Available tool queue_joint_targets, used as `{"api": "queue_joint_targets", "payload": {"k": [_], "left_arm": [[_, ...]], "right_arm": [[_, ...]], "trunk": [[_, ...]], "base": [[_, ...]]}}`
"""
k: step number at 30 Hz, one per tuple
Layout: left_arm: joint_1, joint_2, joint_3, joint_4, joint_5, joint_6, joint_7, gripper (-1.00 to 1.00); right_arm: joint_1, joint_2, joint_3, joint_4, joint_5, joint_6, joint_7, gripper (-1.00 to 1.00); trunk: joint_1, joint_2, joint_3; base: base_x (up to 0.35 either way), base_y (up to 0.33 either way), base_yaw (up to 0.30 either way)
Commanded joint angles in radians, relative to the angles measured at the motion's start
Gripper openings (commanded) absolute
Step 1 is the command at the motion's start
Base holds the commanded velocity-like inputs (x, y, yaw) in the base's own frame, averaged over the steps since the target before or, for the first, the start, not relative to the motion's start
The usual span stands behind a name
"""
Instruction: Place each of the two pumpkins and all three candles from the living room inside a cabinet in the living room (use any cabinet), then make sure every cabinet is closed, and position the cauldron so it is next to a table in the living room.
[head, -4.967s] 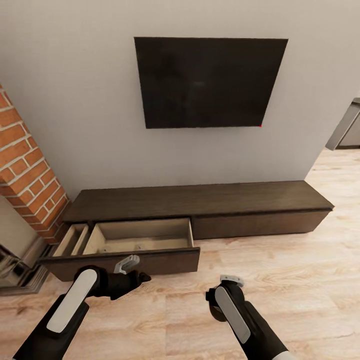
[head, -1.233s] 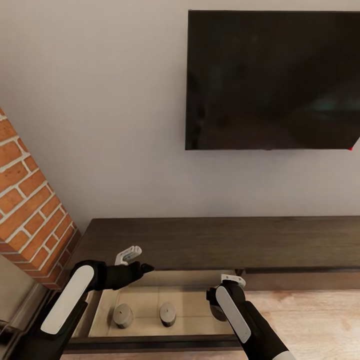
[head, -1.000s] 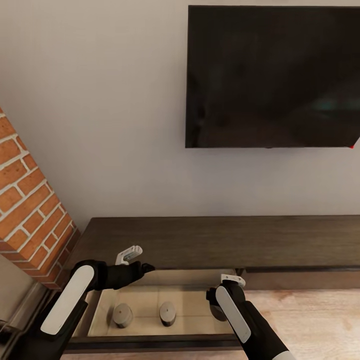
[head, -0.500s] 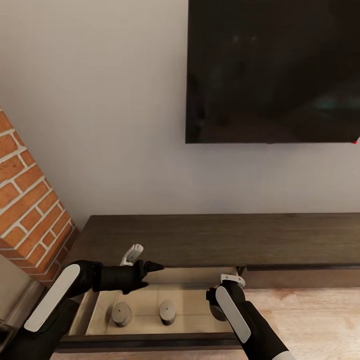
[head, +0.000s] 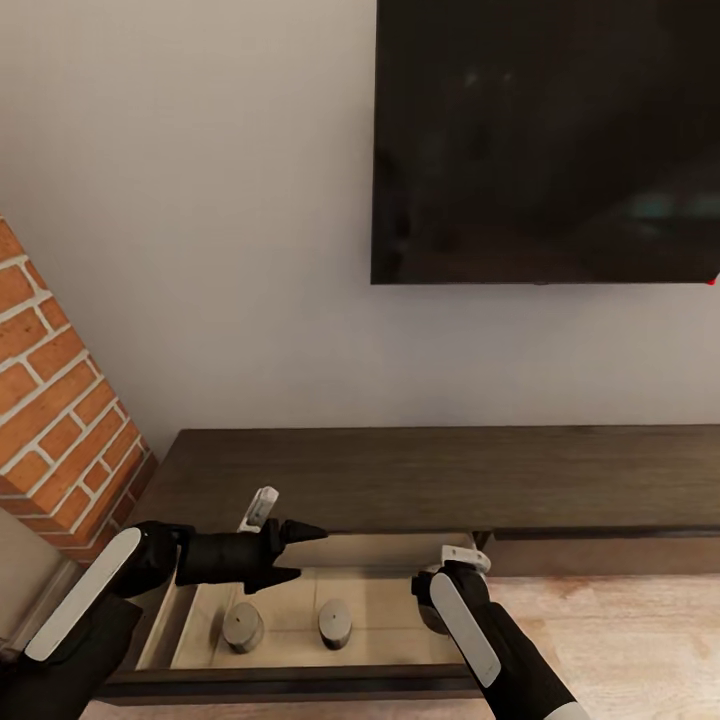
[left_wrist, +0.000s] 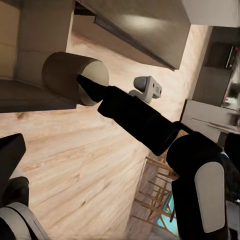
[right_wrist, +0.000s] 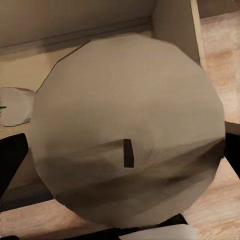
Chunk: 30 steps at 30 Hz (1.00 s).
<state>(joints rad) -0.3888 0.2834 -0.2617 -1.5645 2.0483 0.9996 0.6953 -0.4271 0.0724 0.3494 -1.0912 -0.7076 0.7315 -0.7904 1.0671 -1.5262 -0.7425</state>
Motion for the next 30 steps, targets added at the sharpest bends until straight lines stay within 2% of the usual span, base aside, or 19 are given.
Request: {"api": "queue_joint_targets", "payload": {"k": [1, 4, 6, 12, 19, 30], "left_arm": [[-0.001, 0.008, -0.002, -0.001, 0.029, -0.001, 0.010, 1.00], [-0.001, 0.024, -0.005, -0.001, 0.077, -0.001, 0.010, 1.00], [-0.001, 0.027, -0.006, 0.000, 0.092, -0.001, 0.010, 1.00], [-0.001, 0.029, -0.007, 0.000, 0.102, -0.001, 0.010, 1.00], [-0.001, 0.030, -0.007, 0.000, 0.104, -0.001, 0.010, 1.00], [-0.001, 0.029, -0.006, 0.003, 0.118, -0.001, 0.010, 1.00]], "right_arm": [[-0.001, 0.000, 0.002, -0.001, -0.009, -0.002, -0.006, -1.00], [-0.001, 0.000, 0.003, 0.000, -0.003, -0.018, 0.017, -1.00], [-0.001, 0.000, 0.003, 0.000, 0.002, -0.023, 0.035, -1.00], [-0.001, 0.000, 0.004, 0.001, 0.007, -0.030, 0.051, -1.00], [-0.001, 0.000, 0.006, 0.001, 0.006, -0.072, 0.052, -1.00], [-0.001, 0.000, 0.006, 0.001, 0.005, -0.078, 0.053, -1.00]], "trunk": [[0.004, -0.008, -0.004], [0.015, -0.029, -0.013], [0.023, -0.043, -0.020], [0.046, -0.085, -0.039], [0.073, -0.134, -0.060], [0.115, -0.211, -0.095]], "base": [[0.000, 0.000, 0.000], [0.000, 0.000, 0.000], [0.000, 0.000, 0.000], [0.000, 0.000, 0.000], [0.000, 0.000, 0.000], [0.000, 0.000, 0.000]]}}
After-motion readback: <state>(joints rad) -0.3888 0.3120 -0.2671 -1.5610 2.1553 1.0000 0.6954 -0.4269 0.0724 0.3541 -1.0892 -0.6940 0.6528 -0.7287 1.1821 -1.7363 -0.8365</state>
